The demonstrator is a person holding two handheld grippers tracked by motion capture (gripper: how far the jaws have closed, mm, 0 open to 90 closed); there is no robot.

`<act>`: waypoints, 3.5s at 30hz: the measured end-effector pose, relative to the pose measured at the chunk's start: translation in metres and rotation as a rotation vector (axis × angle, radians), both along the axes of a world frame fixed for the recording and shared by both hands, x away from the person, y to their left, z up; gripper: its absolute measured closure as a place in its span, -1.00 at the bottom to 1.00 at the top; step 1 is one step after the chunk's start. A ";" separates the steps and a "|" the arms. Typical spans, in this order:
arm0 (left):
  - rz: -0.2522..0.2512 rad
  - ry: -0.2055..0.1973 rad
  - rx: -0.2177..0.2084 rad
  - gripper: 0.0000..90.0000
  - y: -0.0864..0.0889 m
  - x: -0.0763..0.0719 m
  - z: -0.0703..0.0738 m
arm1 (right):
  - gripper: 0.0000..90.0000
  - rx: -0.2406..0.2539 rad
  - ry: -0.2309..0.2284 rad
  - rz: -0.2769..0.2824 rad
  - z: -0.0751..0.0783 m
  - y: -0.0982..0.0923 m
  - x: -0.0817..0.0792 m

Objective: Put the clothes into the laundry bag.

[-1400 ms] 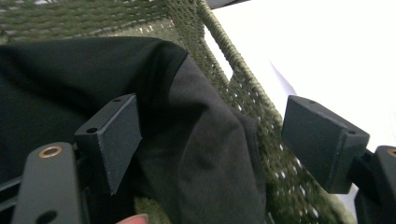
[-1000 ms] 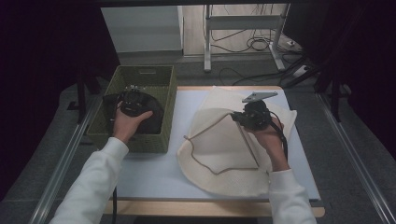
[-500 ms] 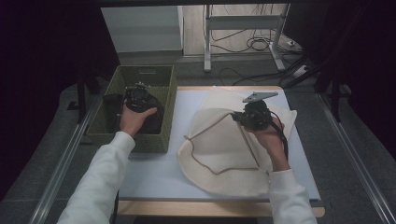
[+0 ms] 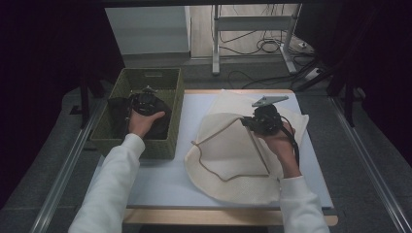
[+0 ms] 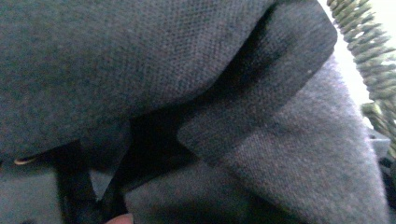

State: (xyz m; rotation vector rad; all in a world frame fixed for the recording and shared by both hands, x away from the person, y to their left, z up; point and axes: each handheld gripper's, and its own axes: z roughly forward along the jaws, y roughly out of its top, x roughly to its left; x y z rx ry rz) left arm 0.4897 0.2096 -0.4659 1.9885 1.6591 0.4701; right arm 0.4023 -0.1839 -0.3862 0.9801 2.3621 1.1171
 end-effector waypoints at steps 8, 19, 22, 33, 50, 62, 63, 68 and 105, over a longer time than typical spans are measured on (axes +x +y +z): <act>-0.017 0.055 0.051 -0.44 0.000 0.007 -0.007 | 0.91 -0.006 -0.002 -0.001 -0.001 0.001 -0.001; -0.064 0.068 0.066 0.45 0.008 0.012 -0.006 | 0.91 0.001 0.000 0.002 0.000 -0.001 -0.001; -0.072 0.054 0.056 0.52 0.011 0.010 -0.003 | 0.91 0.003 0.001 0.002 0.000 -0.001 0.000; -0.123 -0.135 0.085 0.60 0.021 -0.016 0.024 | 0.91 0.008 -0.005 0.000 0.001 -0.003 0.000; -0.126 -0.472 0.074 0.61 0.061 -0.063 0.072 | 0.91 0.006 -0.013 0.001 0.003 -0.003 -0.001; -0.124 -0.558 0.040 0.61 0.070 -0.080 0.095 | 0.91 0.012 -0.013 0.000 0.003 -0.004 -0.001; -0.124 -0.558 0.040 0.61 0.070 -0.080 0.095 | 0.91 0.012 -0.013 0.000 0.003 -0.004 -0.001; -0.139 -0.585 0.024 0.61 0.071 -0.088 0.107 | 0.91 0.012 -0.013 0.000 0.003 -0.004 -0.001; -0.245 -0.730 -0.087 0.61 0.045 -0.133 0.155 | 0.91 0.010 -0.016 0.001 0.003 -0.005 -0.001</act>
